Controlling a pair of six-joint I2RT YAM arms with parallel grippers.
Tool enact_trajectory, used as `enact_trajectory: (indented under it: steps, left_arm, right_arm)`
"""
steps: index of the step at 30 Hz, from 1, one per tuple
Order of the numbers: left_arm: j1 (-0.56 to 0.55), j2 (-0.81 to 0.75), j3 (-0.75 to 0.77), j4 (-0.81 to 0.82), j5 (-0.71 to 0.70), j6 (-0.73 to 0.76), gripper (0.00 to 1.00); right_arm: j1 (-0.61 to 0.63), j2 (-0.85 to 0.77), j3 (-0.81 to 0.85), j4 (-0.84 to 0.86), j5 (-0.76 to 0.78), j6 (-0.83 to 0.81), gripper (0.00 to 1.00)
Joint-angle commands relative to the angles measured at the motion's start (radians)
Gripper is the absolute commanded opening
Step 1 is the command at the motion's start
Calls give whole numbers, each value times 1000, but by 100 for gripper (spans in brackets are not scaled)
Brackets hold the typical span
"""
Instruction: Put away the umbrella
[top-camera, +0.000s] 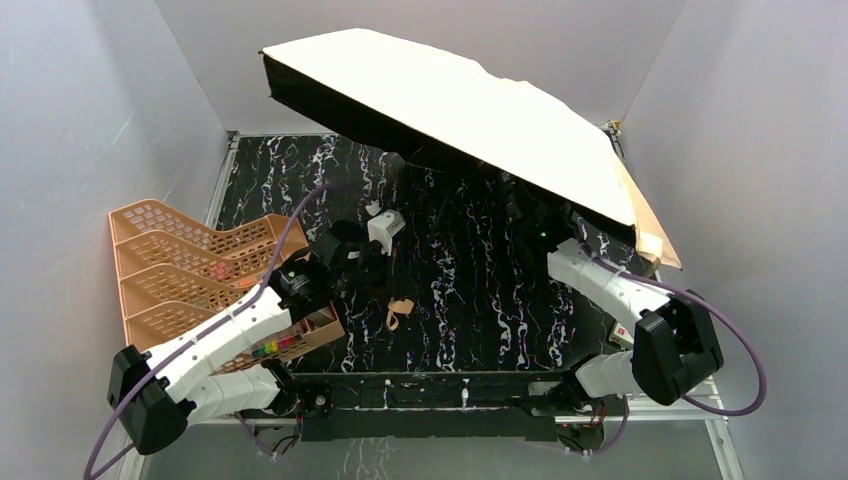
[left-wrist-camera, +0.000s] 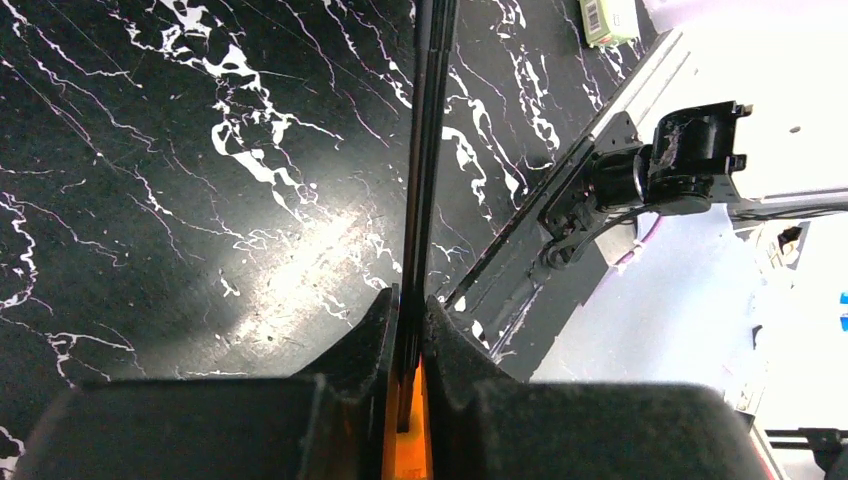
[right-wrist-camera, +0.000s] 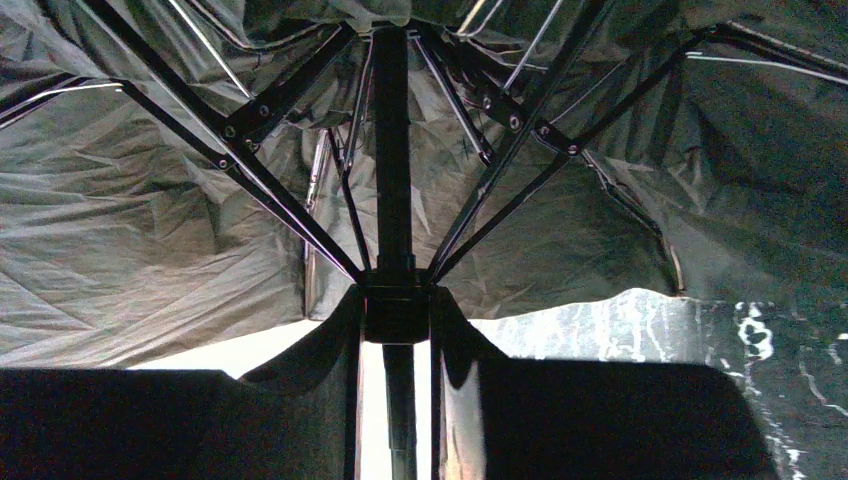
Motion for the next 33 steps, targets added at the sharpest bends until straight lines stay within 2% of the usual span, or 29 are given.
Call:
enact_trajectory:
  steps: [1, 3, 6, 10, 12, 16, 20, 33]
  left_arm:
    - [3, 32, 107, 42, -63, 1, 0]
    - [3, 45, 169, 56, -113, 9, 0]
    - [3, 70, 281, 67, -147, 24, 0]
    - [-5, 105, 392, 115, -137, 27, 0]
    - [-13, 135, 430, 136, -134, 36, 0]
    - [-19, 174, 470, 176, -155, 59, 0]
    - [-19, 183, 483, 188, -163, 68, 0]
    - [-20, 120, 402, 157, -180, 74, 0]
  right_arm:
    - [-4, -97, 73, -2, -38, -54, 0]
    - [-4, -133, 107, -93, -53, -116, 0]
    - [-3, -201, 185, -335, -69, -177, 0]
    - [6, -239, 177, -461, -215, -132, 0]
    - [43, -257, 105, -454, -264, -63, 0]
    - [176, -300, -56, -424, -214, 4, 0]
    - [202, -331, -137, -408, -175, 59, 0]
    - [202, -336, -142, -406, -38, 58, 0]
